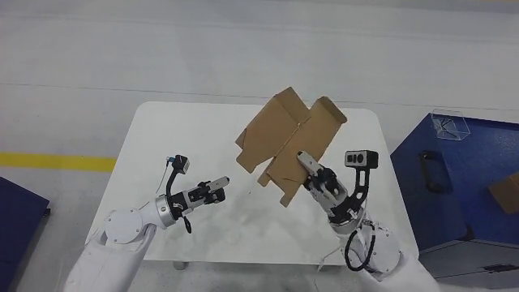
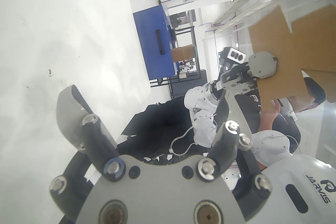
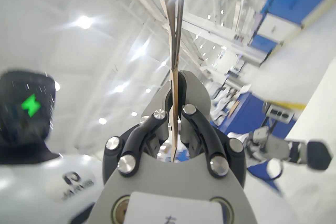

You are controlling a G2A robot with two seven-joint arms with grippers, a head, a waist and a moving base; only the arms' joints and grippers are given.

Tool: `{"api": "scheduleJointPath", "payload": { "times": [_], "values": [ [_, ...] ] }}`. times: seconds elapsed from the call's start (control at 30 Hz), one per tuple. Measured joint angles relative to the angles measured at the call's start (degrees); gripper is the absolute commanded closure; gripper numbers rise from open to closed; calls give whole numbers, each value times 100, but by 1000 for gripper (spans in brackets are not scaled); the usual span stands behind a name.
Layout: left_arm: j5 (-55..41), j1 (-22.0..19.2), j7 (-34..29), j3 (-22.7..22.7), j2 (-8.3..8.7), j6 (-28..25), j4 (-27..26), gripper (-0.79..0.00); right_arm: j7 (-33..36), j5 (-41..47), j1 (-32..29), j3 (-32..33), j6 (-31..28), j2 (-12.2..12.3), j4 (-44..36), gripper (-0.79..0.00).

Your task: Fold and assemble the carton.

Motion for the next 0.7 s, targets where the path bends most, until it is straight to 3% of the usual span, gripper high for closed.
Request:
{"api": "scheduleJointPath", "payload": {
  "times": [0.1,0.3,0.5,0.6,0.7],
  "values": [
    [0,0,0,0,0,0,0,-785,1111,1665,-113,122,1421,52,107,0],
    [0,0,0,0,0,0,0,-785,2487,3690,-323,170,3943,108,255,0],
    [0,0,0,0,0,0,0,-785,2485,5738,-455,137,5963,88,385,0],
    [0,0,0,0,0,0,0,-785,2050,6565,-395,180,6480,73,413,0],
    [0,0,0,0,0,0,0,-785,1690,6549,-317,284,6144,53,322,0]
  ]
}}
